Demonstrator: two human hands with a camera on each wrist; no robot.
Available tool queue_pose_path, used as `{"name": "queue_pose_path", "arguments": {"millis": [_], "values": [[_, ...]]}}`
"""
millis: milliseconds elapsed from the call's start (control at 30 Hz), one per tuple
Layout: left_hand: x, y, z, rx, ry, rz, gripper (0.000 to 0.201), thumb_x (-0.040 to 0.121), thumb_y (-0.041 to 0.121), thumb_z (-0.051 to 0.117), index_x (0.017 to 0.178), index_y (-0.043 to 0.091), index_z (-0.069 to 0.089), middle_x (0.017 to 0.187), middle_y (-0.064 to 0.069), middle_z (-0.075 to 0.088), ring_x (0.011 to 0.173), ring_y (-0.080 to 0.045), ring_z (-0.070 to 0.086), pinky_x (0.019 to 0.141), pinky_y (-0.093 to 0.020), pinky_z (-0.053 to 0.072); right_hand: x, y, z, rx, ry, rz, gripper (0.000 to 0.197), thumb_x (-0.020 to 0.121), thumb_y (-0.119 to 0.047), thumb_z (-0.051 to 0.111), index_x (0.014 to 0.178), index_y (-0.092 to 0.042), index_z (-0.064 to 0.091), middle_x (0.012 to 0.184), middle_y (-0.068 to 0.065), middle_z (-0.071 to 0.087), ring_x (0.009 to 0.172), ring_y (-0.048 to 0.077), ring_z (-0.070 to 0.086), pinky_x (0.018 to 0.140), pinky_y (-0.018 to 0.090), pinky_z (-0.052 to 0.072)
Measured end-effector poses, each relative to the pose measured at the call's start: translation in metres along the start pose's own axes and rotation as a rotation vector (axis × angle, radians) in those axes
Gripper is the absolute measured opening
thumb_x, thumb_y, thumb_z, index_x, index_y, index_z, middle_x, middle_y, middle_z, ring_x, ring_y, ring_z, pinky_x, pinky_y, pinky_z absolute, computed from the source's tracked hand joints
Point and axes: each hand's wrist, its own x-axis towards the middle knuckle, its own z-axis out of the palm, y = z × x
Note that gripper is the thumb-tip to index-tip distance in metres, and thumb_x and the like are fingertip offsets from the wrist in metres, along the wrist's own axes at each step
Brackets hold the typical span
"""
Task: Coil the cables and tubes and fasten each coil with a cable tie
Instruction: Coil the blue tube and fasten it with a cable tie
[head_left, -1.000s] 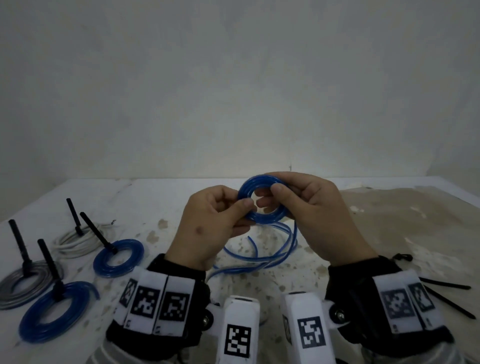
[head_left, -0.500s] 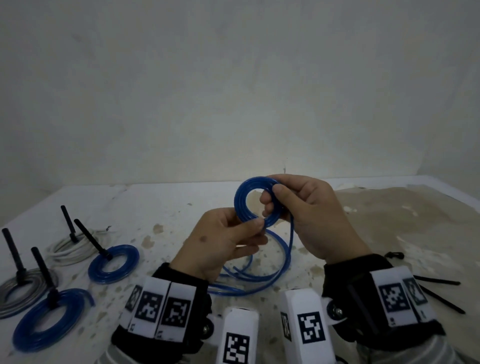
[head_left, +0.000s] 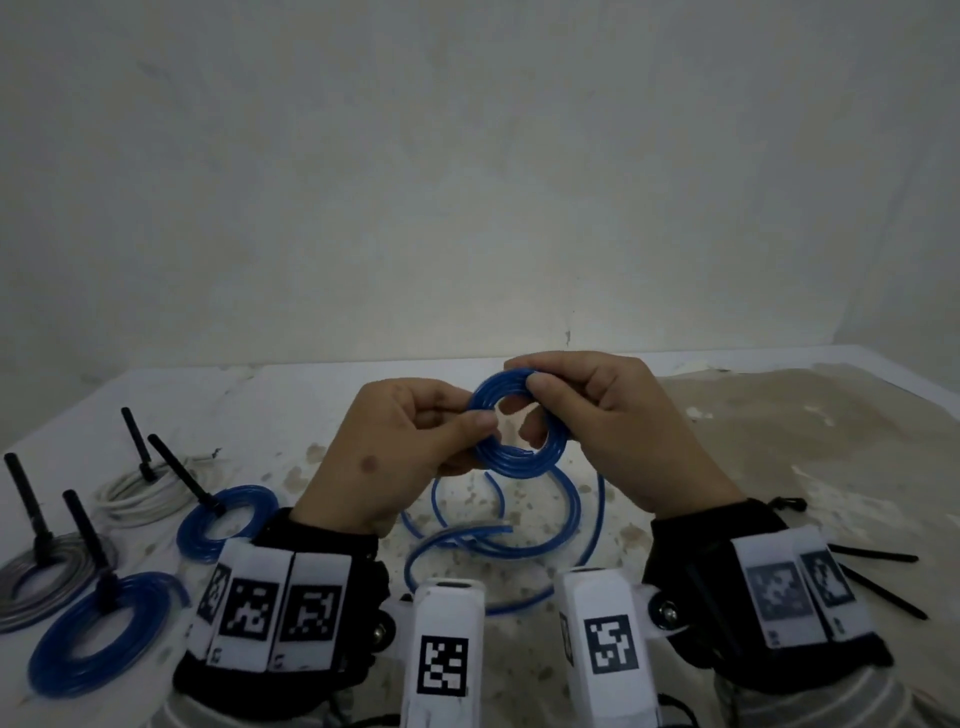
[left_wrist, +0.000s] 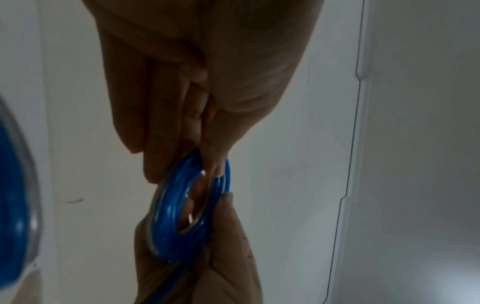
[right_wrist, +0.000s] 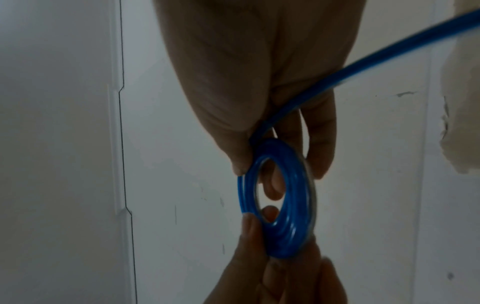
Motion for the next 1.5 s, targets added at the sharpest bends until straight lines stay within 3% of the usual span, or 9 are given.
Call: {"name": "queue_pose_path", "arguments": {"millis": [167,433,633,800,1000,1167,1267,1400,1500], "values": [[0.002,-0.006,0.005,-0.1,0.086,0.003,0.008,0.073,0.012,0.067,0.081,0.009,0.067,0.064,-0.005,0.072,0.058,-0.015,0.068,0.056,-0.022,0.056,0.001,0.003,0.005,0.103,-0.021,0.112,0.025,0.097,-0.01,0.042,0.103,-0.019,0.064,0.088,0.007,0.071,0.066,0.011,0.063,0.075,0.033,0.055],[-0.001,-0.014,0.027,-0.379,0.068,-0.096,0.016,0.072,0.012,0.063,0.087,0.007,0.064,0.071,-0.003,0.073,0.066,-0.013,0.07,0.062,-0.022,0.056,0.004,0.003,0.0,0.376,0.128,0.179,0.021,0.092,-0.014,0.051,0.088,-0.001,0.067,0.065,0.004,0.068,0.055,0.013,0.06,0.057,0.023,0.054],[-0.007,-0.024,0.039,-0.27,-0.104,-0.289,0.006,0.082,0.007,0.062,0.087,0.006,0.066,0.081,-0.006,0.074,0.077,-0.016,0.071,0.065,-0.023,0.057,0.003,0.012,-0.012,0.197,0.093,0.144,0.021,0.092,-0.01,0.052,0.09,0.004,0.067,0.054,0.0,0.054,0.043,0.008,0.042,0.05,0.023,0.041],[-0.007,-0.02,0.029,-0.154,-0.167,-0.234,0.008,0.077,0.008,0.066,0.084,0.009,0.069,0.085,-0.009,0.074,0.081,-0.018,0.071,0.065,-0.023,0.056,0.002,0.007,-0.017,0.219,0.018,0.124,0.019,0.09,-0.007,0.051,0.087,0.002,0.067,0.051,0.001,0.054,0.042,0.007,0.04,0.048,0.02,0.04],[-0.002,-0.008,0.016,0.037,-0.075,-0.046,0.006,0.079,0.013,0.067,0.08,0.018,0.07,0.079,-0.009,0.073,0.069,-0.012,0.068,0.059,-0.021,0.054,-0.001,0.002,-0.015,-0.012,-0.077,0.098,0.015,0.089,-0.008,0.057,0.084,-0.007,0.071,0.052,0.0,0.059,0.043,0.004,0.046,0.049,0.017,0.04],[-0.003,-0.007,0.009,0.109,-0.173,-0.066,0.007,0.08,0.01,0.066,0.081,0.015,0.07,0.077,-0.008,0.073,0.068,-0.014,0.067,0.062,-0.023,0.053,-0.001,0.001,-0.008,0.007,-0.095,0.106,0.01,0.087,-0.01,0.06,0.084,-0.01,0.07,0.056,0.004,0.065,0.051,0.011,0.055,0.048,0.016,0.041],[-0.003,-0.006,0.008,0.06,-0.131,-0.042,0.01,0.079,0.008,0.066,0.078,0.016,0.071,0.076,-0.01,0.072,0.069,-0.015,0.067,0.065,-0.025,0.055,-0.001,0.0,-0.007,0.048,-0.053,0.095,0.011,0.086,-0.015,0.061,0.084,-0.007,0.069,0.06,0.007,0.067,0.05,0.013,0.053,0.05,0.018,0.043],[-0.001,-0.006,0.008,-0.045,0.017,-0.01,0.007,0.077,0.008,0.067,0.076,0.014,0.07,0.074,-0.013,0.07,0.064,-0.015,0.067,0.058,-0.024,0.055,0.0,0.001,-0.007,0.059,-0.026,0.076,0.02,0.089,-0.019,0.054,0.088,-0.007,0.071,0.073,0.007,0.072,0.06,0.013,0.061,0.059,0.022,0.051],[0.0,-0.008,0.012,-0.137,0.057,-0.057,0.005,0.08,0.009,0.064,0.082,0.011,0.068,0.068,-0.005,0.071,0.059,-0.011,0.066,0.05,-0.018,0.051,0.0,0.003,-0.006,0.138,-0.061,0.114,0.02,0.091,-0.013,0.049,0.098,-0.012,0.069,0.088,0.01,0.074,0.076,0.022,0.067,0.073,0.03,0.056]]}}
